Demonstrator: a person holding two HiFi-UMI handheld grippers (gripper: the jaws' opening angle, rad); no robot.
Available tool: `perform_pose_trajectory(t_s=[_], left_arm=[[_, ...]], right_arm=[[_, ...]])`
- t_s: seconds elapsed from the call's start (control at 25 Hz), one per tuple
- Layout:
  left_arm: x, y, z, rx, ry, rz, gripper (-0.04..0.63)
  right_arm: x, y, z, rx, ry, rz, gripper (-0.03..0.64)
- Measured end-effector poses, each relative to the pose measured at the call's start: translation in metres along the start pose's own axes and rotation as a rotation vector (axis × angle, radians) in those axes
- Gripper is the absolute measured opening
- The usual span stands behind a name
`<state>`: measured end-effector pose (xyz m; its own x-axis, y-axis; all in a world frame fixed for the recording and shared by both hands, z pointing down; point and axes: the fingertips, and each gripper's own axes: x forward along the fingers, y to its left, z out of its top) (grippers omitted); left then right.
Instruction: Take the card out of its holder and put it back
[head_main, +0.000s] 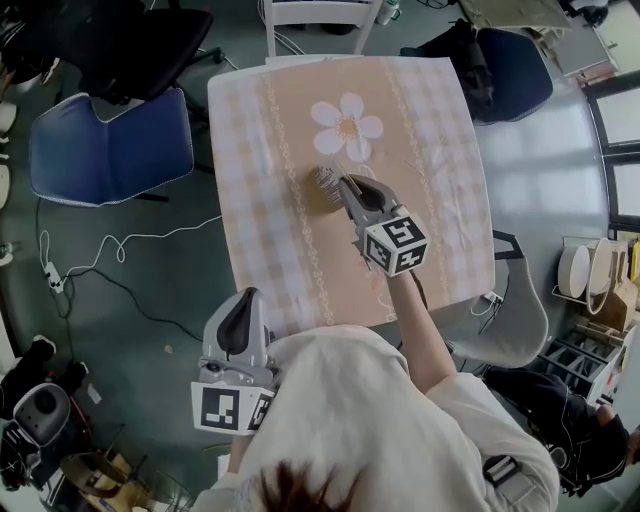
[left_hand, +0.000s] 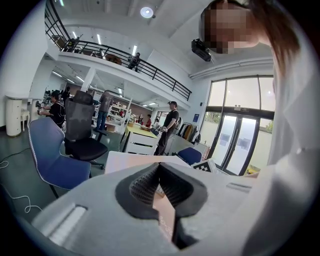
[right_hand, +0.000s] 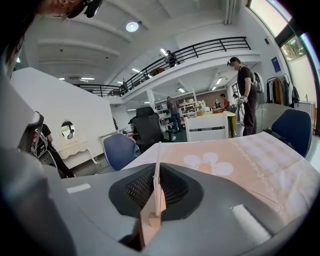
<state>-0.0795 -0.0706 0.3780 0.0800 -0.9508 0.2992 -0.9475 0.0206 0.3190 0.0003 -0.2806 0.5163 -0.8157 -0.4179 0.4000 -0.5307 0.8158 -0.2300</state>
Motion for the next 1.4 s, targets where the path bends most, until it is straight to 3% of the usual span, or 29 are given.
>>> perform_pose_trajectory(t_s=[1.4], left_arm=[[-0.016,0.003,-0.001,0.007,-0.016,0.002,0.000]], right_arm=[[-0.023,0.000,0.035,0.012,-0.061,-0.068,0.017]])
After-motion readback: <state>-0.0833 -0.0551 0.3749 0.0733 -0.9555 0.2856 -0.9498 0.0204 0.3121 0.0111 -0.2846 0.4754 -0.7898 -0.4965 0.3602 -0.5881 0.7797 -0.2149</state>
